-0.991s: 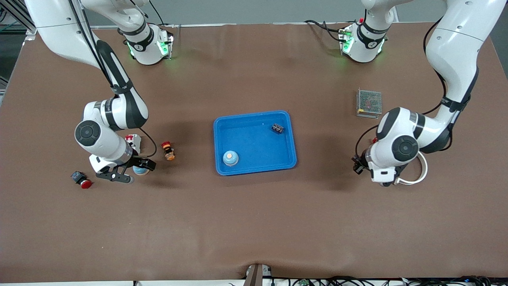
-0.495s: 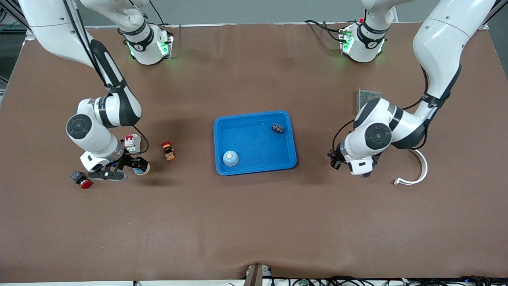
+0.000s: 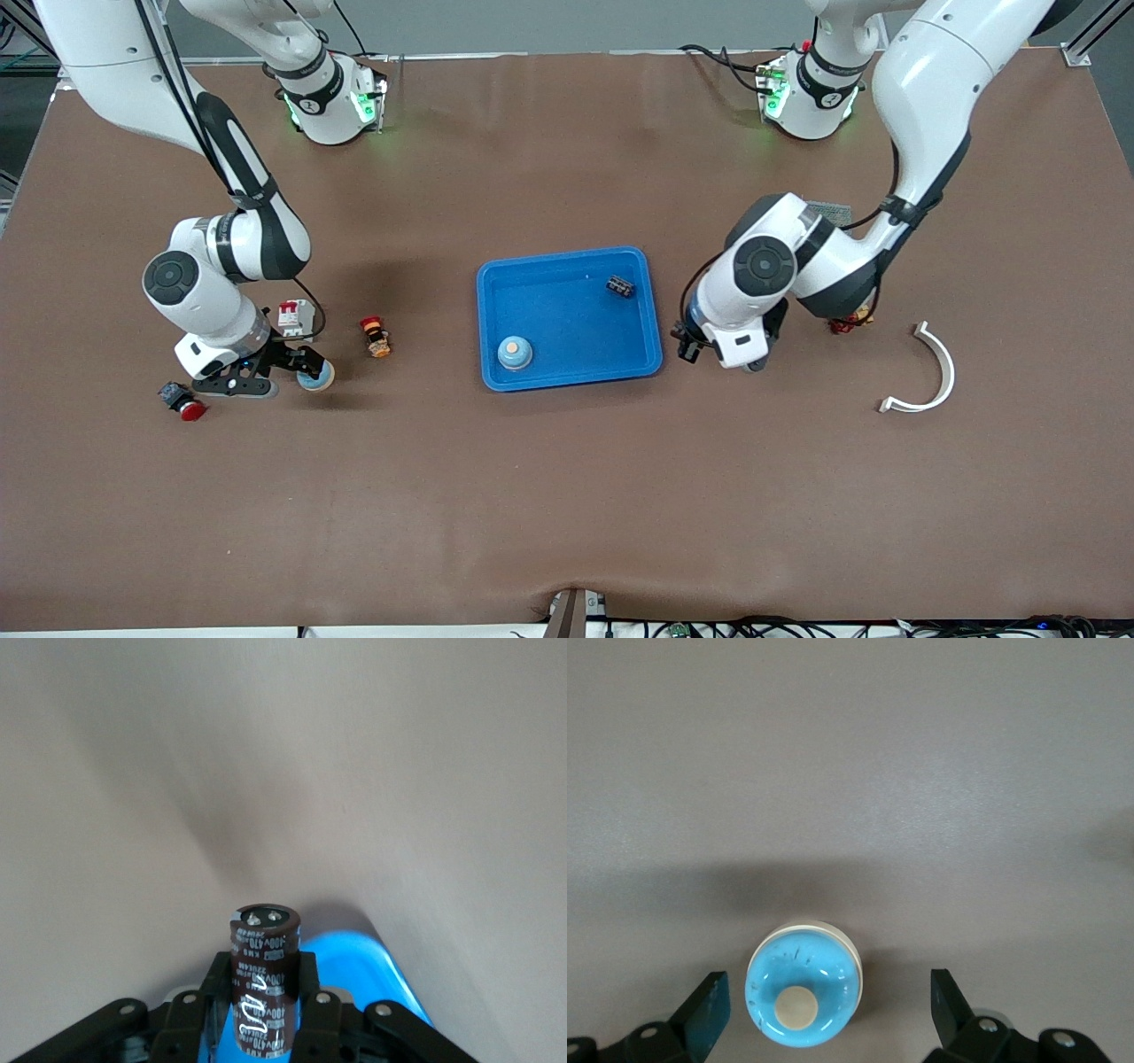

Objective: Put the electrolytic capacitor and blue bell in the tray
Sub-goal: 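Drop the left gripper's capacitor in the tray while the right gripper lifts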

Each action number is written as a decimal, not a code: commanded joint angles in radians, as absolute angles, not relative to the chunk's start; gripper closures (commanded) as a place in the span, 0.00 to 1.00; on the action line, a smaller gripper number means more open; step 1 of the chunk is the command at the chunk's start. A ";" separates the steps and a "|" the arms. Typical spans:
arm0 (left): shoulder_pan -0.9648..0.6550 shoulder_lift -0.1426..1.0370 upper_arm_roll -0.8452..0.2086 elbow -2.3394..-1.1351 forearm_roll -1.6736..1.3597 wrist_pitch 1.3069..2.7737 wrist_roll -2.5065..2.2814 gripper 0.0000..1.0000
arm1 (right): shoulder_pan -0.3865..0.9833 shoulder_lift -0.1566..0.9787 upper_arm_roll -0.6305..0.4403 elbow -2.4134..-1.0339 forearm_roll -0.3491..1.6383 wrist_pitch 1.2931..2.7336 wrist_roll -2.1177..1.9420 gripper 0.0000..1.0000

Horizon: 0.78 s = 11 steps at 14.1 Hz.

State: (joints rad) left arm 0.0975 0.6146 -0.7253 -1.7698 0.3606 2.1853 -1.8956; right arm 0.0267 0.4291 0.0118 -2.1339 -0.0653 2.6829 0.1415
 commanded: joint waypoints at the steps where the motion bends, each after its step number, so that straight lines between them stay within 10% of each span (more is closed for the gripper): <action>1: 0.032 0.670 -0.721 -1.704 0.370 2.189 -1.982 1.00 | 0.023 0.460 0.017 -2.143 -0.084 2.733 0.155 0.00; 11: -0.141 0.764 -0.607 -1.698 0.388 2.328 -2.003 1.00 | 0.045 0.492 0.017 -2.125 -0.080 2.738 0.239 0.00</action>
